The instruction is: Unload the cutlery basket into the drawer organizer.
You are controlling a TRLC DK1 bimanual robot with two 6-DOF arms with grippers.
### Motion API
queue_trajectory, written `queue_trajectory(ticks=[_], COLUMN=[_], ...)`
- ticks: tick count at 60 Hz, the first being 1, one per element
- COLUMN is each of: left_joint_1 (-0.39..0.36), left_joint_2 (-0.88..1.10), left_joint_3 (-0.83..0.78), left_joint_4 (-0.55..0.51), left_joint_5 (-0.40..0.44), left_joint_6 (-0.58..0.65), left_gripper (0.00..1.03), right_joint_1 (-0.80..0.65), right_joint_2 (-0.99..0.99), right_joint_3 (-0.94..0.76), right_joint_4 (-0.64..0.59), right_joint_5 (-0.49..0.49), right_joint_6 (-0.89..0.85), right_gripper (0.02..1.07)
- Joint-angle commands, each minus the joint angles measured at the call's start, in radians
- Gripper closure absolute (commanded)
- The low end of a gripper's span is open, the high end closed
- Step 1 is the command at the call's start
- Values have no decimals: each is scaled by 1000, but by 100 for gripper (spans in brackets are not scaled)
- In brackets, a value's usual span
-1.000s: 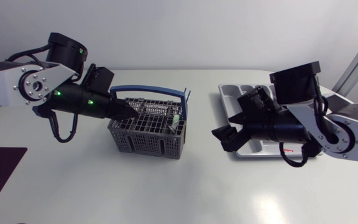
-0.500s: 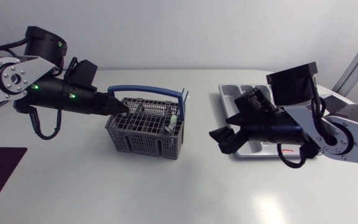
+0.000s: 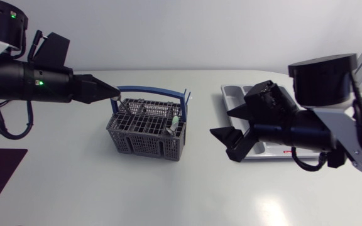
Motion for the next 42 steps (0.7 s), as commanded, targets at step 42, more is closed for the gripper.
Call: queue_trajectory(ticks=[42], left_joint_1=[-272], left_joint_2=[88], left_joint_3=[118], left_joint_4=[-149], left_joint_5=[339], left_joint_6=[249], left_gripper=[97], right_joint_1=[174], right_joint_2=[-169], right_joint_3=[-13], right_joint_4=[-173], right_joint_5=[-164], right_joint_6=[-251], right_gripper=[20])
